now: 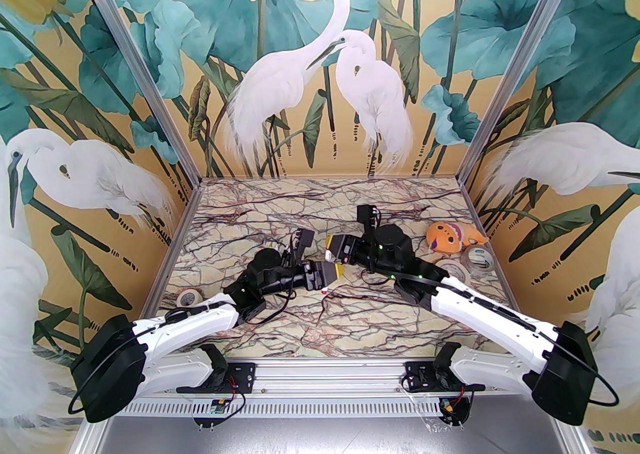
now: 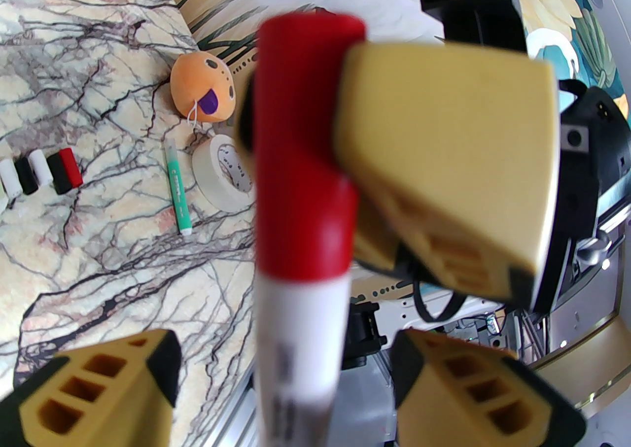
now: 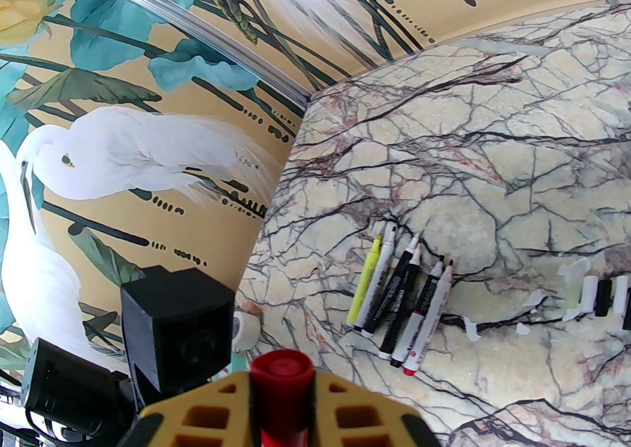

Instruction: Open the pen caps

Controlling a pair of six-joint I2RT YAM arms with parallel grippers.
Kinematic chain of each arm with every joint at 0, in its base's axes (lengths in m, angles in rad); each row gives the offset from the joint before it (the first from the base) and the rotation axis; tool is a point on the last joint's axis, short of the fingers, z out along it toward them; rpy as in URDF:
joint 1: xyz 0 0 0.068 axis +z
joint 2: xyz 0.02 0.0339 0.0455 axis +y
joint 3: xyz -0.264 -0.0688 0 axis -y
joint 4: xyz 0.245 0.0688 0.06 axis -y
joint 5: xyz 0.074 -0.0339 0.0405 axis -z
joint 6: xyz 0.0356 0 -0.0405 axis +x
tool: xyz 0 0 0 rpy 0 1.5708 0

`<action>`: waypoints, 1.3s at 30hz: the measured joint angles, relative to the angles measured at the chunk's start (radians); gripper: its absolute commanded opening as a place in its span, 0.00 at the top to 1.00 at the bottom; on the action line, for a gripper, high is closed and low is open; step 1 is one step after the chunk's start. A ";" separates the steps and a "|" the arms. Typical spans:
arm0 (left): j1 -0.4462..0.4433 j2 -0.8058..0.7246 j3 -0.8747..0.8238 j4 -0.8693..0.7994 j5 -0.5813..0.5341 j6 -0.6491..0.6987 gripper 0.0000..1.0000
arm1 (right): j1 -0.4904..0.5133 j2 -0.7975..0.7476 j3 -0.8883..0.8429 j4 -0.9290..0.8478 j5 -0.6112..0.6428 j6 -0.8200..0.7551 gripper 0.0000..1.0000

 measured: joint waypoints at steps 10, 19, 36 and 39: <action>0.000 0.001 0.000 0.017 -0.003 -0.014 0.72 | 0.013 -0.020 -0.032 0.053 0.084 0.022 0.79; 0.000 0.002 0.000 0.008 0.009 0.058 0.84 | 0.018 -0.024 -0.029 0.035 0.096 0.029 0.70; 0.000 -0.084 -0.029 -0.161 0.054 0.250 0.88 | 0.018 0.002 0.095 -0.270 -0.020 0.025 0.55; 0.000 -0.085 -0.029 -0.176 0.064 0.256 0.88 | 0.018 0.006 0.097 -0.271 -0.036 0.025 0.55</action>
